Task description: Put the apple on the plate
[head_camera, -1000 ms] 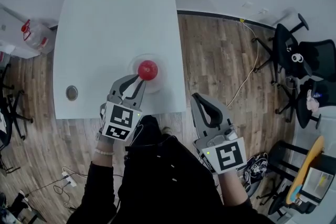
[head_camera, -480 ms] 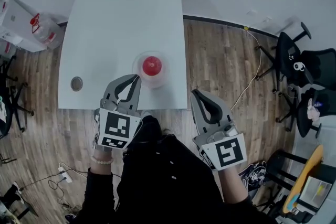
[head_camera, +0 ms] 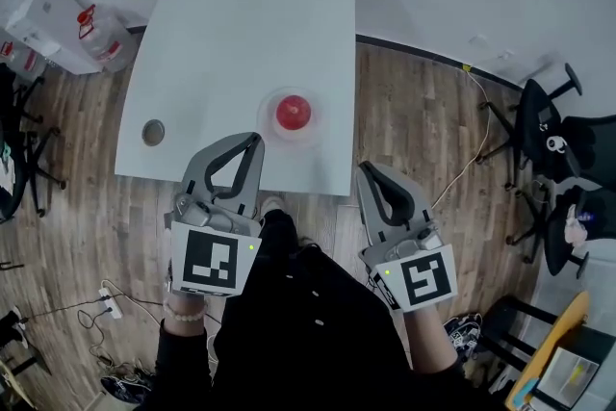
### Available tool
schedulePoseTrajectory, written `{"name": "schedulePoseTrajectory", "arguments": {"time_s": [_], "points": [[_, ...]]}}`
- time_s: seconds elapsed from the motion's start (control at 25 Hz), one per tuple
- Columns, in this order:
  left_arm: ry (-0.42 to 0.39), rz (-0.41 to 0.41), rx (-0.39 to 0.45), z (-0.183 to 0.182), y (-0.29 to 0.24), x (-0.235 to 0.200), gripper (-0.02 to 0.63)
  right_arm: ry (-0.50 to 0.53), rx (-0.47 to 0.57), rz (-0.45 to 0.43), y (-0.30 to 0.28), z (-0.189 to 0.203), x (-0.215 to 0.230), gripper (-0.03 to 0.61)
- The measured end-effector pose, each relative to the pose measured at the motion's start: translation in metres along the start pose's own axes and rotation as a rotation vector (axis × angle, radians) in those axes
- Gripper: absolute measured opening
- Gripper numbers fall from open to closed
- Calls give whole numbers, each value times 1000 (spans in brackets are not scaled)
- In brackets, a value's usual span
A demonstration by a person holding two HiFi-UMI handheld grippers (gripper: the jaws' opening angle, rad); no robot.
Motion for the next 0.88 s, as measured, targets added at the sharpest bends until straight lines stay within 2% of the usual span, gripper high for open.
{"name": "schedulePoseTrajectory", "arguments": {"time_s": [0.2,0.88], "points": [[-23,-52,1,-11,23,-2,14,-1,11,-21,5,-3,-6,43],[36,-129,-65,-1,57,12,14,48,3,-92,22,3,-18,43]]}}
Point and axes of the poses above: the fingertips, and each gripper's own axes: y backward along the fingers, x to its right, z out of its underside, the point moved 1 cm from there along y, backward along the fingers, and after that the axes turned 14 degrees about -y, right-handed, at the moved point
